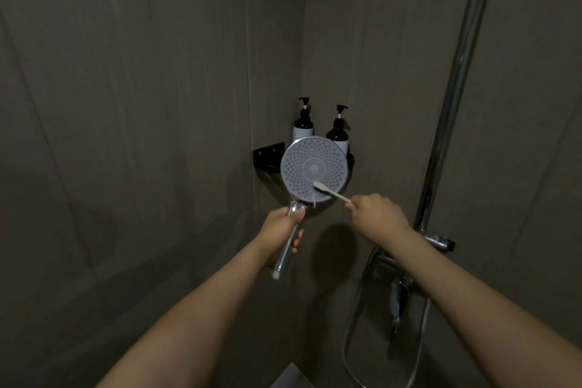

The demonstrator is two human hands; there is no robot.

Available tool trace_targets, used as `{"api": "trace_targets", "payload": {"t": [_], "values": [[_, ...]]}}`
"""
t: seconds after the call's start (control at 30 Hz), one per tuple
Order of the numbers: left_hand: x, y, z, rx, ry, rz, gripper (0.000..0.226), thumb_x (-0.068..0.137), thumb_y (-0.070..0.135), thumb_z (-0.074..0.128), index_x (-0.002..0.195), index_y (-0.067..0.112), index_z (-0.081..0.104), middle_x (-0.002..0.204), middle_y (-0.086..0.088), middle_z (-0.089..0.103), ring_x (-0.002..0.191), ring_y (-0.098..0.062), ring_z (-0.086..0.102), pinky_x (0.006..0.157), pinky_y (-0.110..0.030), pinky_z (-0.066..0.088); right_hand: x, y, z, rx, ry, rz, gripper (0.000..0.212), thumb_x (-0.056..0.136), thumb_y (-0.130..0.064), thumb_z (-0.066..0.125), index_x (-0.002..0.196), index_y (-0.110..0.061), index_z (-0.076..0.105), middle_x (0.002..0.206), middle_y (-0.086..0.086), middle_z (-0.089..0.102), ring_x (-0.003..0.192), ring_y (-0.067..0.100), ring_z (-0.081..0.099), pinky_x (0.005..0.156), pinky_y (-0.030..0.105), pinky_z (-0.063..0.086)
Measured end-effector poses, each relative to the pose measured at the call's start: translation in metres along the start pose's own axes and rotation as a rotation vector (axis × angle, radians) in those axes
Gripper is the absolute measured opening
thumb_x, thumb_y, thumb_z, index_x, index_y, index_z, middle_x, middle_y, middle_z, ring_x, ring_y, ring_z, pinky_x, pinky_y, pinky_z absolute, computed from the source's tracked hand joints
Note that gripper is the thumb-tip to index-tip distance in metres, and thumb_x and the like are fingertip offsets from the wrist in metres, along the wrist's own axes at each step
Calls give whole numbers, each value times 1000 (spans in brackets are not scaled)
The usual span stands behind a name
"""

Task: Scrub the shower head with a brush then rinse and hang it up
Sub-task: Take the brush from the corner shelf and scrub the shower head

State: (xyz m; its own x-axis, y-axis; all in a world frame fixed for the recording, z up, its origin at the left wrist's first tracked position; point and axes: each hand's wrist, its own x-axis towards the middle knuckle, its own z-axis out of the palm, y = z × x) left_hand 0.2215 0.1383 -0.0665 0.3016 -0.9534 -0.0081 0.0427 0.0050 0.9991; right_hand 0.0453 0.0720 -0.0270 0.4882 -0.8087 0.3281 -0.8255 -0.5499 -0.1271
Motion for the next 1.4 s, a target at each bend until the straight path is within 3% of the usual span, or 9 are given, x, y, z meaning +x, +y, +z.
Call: {"api": "trace_targets", "payload": {"t": [0.07,0.23,0.33,0.5,0.63,0.8,0.97,1.27,1.4], "values": [[0,0,1,-21,-2,2,22,94,23,50,75,13,46,45,-2,48,30,-10,41,33,-16,34,-3,-9,7,28,-35,-28,32,96,-35,38,99,-15,63,89,11,64,73,27,56,62,30,39],[0,-4,-3,-12,2,-23,23,93,23,50,73,14,47,44,-1,48,31,-10,41,34,-16,34,1,12,-7,208,133,189,35,98,-31,36,93,-8,63,71,7,57,56,19,45,53,26,35],[-2,-8,-3,14,-5,-21,23,93,24,52,72,13,47,43,-1,49,30,-10,41,34,-15,34,-6,0,-2,284,13,154,34,97,-34,37,94,-13,63,75,7,57,60,20,47,56,28,36],[-4,-8,8,24,-29,-15,25,93,22,51,70,14,46,45,-2,49,31,-10,41,34,-16,34,-1,-6,-2,304,118,249,34,97,-34,36,87,-13,61,67,3,56,60,20,56,54,33,47],[-5,-9,10,86,-5,21,25,93,19,50,69,13,44,47,-5,45,29,-10,39,34,-15,33,-1,-18,-7,352,84,231,29,97,-34,35,80,-20,54,61,-3,47,53,13,48,46,26,37],[-8,-10,9,118,-22,7,23,93,20,50,71,14,44,53,-8,44,33,-11,40,35,-16,34,8,-18,-19,403,91,235,34,97,-32,38,91,-9,62,70,4,51,62,23,52,54,30,40],[-8,-9,11,128,-34,4,24,93,21,51,70,14,46,53,-7,45,33,-12,40,35,-17,35,8,-15,-20,364,77,214,32,97,-31,38,89,-11,63,60,-3,47,52,14,50,42,23,33],[-12,-11,15,112,-41,-4,23,93,22,51,72,13,46,54,-8,45,33,-11,40,35,-17,34,-2,-14,-11,403,24,219,30,96,-29,39,95,-12,63,70,3,51,58,18,49,51,26,37],[-13,-13,18,95,-57,-12,23,93,21,51,72,12,47,53,-8,45,31,-10,40,34,-16,34,3,-12,-16,356,98,219,32,96,-29,39,93,-9,64,73,8,55,57,19,46,52,26,34]]}}
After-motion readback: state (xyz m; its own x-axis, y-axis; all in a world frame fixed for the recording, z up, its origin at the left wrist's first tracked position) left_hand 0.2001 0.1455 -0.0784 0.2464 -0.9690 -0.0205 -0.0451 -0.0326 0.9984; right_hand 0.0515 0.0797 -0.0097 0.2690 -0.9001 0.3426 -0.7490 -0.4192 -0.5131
